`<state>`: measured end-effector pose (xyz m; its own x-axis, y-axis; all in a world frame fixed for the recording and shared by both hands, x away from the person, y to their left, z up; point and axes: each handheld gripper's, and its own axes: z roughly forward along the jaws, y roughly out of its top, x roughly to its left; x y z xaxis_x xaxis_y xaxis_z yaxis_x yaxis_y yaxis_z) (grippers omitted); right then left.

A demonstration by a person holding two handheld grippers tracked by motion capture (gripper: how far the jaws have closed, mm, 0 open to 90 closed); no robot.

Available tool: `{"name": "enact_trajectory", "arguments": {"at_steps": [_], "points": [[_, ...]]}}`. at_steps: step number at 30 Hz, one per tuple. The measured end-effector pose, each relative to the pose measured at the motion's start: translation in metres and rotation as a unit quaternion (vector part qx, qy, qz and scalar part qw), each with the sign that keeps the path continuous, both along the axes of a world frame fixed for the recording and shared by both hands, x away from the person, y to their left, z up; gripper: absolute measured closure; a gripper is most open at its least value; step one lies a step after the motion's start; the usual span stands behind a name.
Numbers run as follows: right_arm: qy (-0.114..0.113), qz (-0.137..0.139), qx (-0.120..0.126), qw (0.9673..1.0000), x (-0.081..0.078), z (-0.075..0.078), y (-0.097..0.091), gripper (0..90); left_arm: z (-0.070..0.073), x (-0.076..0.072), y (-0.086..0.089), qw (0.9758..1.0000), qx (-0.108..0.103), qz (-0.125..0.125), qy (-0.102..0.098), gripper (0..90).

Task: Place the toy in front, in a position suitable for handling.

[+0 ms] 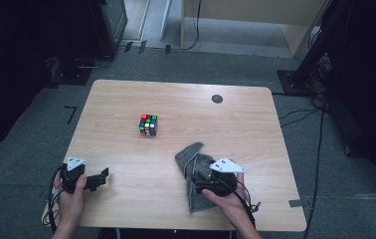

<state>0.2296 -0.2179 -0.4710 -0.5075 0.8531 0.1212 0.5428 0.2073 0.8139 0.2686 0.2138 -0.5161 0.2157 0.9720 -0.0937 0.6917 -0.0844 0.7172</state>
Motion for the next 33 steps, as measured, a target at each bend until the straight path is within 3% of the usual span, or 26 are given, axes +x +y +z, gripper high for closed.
{"name": "enact_trajectory", "arguments": {"at_steps": [5,10,14,17,22,24,33], "points": [[0.024,-0.013,-0.015,0.9995,0.008,-0.015,0.016,14.6,0.000,0.000,0.000,1.0000,-0.001,0.000,-0.001,0.1],[0.035,-0.035,-0.041,0.9979,0.016,-0.033,0.023,16.6,0.004,-0.003,-0.002,0.9998,0.005,-0.013,-0.016,0.1],[0.046,-0.034,-0.058,0.9967,0.018,-0.047,0.026,19.8,0.006,-0.003,-0.003,0.9996,-0.004,-0.015,-0.024,0.1],[0.040,-0.029,-0.078,0.9957,0.018,-0.049,0.028,23.0,0.007,-0.001,-0.007,0.9995,0.002,-0.015,-0.026,0.0],[0.025,-0.031,-0.070,0.9968,0.017,-0.052,0.025,27.1,0.009,0.005,-0.022,0.9989,0.015,-0.028,-0.034,0.1],[0.023,-0.029,-0.068,0.9970,0.018,-0.052,0.023,32.2,0.010,0.010,-0.032,0.9986,0.023,-0.034,-0.032,0.0],[0.013,-0.041,-0.059,0.9973,0.018,-0.051,0.012,63.5,0.016,0.033,-0.067,0.9968,0.008,-0.071,-0.037,0.0]]}}
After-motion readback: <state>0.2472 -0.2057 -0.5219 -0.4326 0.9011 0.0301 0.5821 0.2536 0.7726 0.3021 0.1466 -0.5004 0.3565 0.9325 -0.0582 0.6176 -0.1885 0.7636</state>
